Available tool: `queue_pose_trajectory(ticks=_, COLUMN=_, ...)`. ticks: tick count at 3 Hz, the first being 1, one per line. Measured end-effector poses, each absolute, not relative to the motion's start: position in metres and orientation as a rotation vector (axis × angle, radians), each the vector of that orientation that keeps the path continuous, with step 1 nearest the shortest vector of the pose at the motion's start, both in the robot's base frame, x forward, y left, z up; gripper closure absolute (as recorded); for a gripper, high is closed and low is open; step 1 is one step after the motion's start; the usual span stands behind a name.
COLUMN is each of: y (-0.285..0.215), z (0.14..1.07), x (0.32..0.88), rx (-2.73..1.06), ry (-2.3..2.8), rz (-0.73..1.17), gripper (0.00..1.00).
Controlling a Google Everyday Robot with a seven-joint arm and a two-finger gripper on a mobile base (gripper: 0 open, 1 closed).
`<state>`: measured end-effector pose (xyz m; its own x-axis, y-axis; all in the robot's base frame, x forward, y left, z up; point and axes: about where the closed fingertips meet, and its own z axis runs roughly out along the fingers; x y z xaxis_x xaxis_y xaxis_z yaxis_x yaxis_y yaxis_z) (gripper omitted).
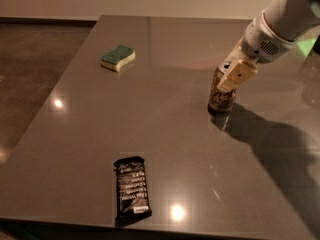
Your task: Move orange can near rxbar chocolate
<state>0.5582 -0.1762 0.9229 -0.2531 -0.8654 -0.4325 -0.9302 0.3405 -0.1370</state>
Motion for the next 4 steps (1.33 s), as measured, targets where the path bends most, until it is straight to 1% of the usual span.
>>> queue_pose_trajectory(ticks=1, y=-0.164, z=0.937, x=0.538, rx=-1.674, ry=2.127, rz=0.209, gripper=1.0)
queue_pose_trajectory(ticks=4, y=-0.115, z=0.94, x=0.456, rx=-1.904, ry=1.956, rz=0.355, gripper=1.0)
